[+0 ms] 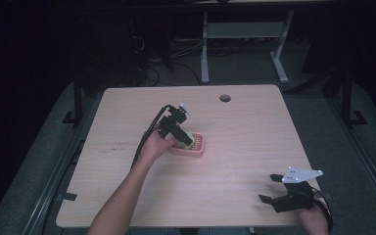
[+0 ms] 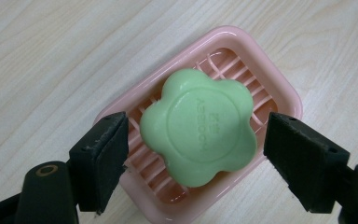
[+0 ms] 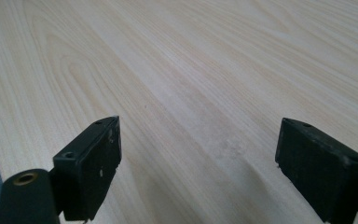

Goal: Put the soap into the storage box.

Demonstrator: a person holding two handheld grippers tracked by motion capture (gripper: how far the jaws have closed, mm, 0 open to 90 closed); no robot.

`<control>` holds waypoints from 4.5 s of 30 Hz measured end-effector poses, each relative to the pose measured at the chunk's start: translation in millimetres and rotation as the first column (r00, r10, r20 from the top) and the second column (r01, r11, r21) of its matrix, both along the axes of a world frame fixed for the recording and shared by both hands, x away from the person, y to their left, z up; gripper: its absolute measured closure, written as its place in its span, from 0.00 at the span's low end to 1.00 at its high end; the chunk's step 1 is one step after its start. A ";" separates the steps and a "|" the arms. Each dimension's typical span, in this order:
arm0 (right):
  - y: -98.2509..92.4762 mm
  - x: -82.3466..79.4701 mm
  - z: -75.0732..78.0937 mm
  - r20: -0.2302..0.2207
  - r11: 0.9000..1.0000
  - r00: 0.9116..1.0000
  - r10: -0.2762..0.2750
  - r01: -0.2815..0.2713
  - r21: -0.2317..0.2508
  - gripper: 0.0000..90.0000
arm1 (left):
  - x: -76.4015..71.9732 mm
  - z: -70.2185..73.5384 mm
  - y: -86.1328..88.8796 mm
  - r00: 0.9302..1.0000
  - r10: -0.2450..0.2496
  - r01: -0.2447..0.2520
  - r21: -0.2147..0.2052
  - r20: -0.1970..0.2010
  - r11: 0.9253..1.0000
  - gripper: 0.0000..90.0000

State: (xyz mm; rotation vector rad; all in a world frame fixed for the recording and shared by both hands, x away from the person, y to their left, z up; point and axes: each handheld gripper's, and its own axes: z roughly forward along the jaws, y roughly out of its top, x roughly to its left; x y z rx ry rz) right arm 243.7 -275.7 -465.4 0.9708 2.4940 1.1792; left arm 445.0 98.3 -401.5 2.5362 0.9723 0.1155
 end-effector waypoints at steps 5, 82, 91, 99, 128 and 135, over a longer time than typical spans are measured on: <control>-0.2 0.0 0.2 0.001 1.000 1.000 -0.004 0.004 0.001 0.15 | -2.5 3.0 2.8 1.000 -0.005 0.005 0.003 0.006 1.000 0.24; -0.8 5.7 -2.3 -0.009 0.999 0.999 -0.047 0.047 -0.007 0.15 | -77.0 3.6 66.1 0.999 -0.025 0.026 -0.019 0.048 0.999 0.24; -1.2 6.4 -3.1 -0.008 0.999 0.999 -0.048 0.048 -0.009 0.15 | -86.8 3.1 71.6 0.998 -0.025 0.027 -0.025 0.061 0.999 0.24; -2.1 6.3 -3.2 -0.014 0.998 0.998 -0.055 0.055 -0.007 0.15 | -95.5 0.3 76.7 0.998 -0.024 0.027 -0.043 0.052 0.999 0.24; -2.5 6.1 -4.0 -0.017 0.998 0.998 -0.055 0.055 -0.011 0.15 | -125.3 -17.4 95.1 0.998 -0.001 0.003 -0.046 0.058 0.999 0.24; -2.3 5.7 -4.1 -0.015 0.998 0.998 -0.055 0.055 -0.008 0.15 | -132.5 -19.2 98.8 0.998 0.006 -0.004 -0.042 0.061 0.999 0.24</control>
